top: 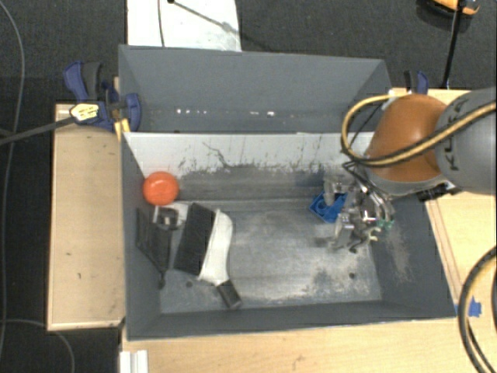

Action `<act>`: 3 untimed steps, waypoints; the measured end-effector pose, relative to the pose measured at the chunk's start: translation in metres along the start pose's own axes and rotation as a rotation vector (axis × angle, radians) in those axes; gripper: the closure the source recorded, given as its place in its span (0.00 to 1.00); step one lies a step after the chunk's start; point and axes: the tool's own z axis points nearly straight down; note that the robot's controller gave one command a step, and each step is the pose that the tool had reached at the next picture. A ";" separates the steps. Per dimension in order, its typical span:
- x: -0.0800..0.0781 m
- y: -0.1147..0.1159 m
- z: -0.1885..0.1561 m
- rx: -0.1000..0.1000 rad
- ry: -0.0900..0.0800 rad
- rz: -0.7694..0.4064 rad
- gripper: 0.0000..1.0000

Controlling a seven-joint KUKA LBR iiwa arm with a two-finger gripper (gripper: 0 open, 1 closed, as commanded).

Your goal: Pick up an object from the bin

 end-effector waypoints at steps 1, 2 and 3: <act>-0.002 -0.003 -0.002 0.013 -0.019 0.161 1.00; -0.001 0.004 -0.001 0.010 -0.018 0.177 1.00; 0.014 0.015 -0.019 0.011 -0.003 0.186 1.00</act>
Offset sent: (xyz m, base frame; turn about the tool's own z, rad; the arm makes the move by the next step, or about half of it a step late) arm 0.0000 0.0000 0.0000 0.0000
